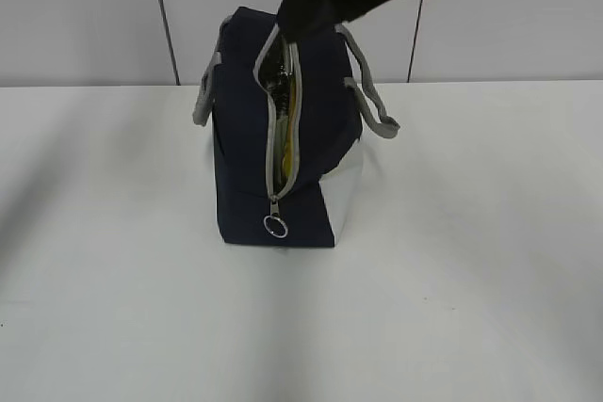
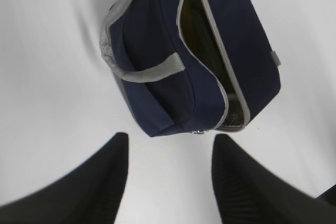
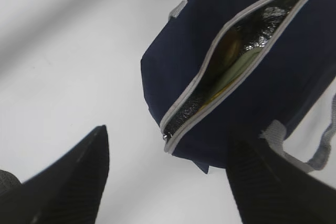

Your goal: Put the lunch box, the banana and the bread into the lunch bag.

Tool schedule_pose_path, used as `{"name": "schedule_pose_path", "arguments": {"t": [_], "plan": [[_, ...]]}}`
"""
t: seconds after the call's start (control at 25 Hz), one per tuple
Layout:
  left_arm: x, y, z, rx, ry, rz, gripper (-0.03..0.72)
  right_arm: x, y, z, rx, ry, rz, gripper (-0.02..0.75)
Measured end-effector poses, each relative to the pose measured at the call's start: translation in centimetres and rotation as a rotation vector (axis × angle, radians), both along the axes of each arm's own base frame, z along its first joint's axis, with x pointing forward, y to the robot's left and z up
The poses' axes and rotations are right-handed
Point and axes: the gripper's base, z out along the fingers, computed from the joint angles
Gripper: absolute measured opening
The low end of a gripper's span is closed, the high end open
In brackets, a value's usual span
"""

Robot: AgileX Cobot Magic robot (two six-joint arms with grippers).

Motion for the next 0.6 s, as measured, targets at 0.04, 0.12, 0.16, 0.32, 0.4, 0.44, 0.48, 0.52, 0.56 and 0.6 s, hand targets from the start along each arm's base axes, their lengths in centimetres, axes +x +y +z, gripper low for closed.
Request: {"name": "schedule_pose_path", "arguments": {"t": [0.04,0.12,0.16,0.32,0.4,0.44,0.48,0.52,0.56,0.6], "plan": [[0.0,0.0,0.0,0.0,0.0,0.0,0.369,0.0,0.1,-0.9,0.002,-0.004,0.015,0.512],[0.0,0.0,0.0,0.0,0.0,0.0,0.369,-0.3,0.3,-2.7,0.026,-0.021,0.042,0.512],[0.0,0.0,0.0,0.0,0.0,0.0,0.369,-0.5,0.3,-3.8,0.036,-0.026,0.056,0.512],[0.0,0.0,0.0,0.0,0.0,0.0,0.368,-1.4,0.0,-8.0,0.085,-0.112,0.083,0.512],[0.0,0.0,0.0,0.0,0.0,0.0,0.363,-1.9,-0.3,-9.6,0.122,-0.148,0.064,0.512],[0.0,0.0,0.0,0.0,0.0,0.0,0.361,-2.2,-0.4,-10.5,0.136,-0.152,0.054,0.512],[0.0,0.0,0.0,0.0,0.0,0.0,0.361,-2.3,-0.6,-11.4,0.135,-0.163,0.046,0.512],[0.0,0.0,0.0,0.0,0.0,0.0,0.361,-2.6,-0.7,-12.1,0.157,-0.155,0.022,0.512],[0.0,0.0,0.0,0.0,0.0,0.0,0.361,-2.7,-0.8,-12.6,0.17,-0.163,0.015,0.512],[0.0,0.0,0.0,0.0,0.0,0.0,0.361,-3.0,-0.7,-13.0,0.16,-0.183,0.028,0.512]]}}
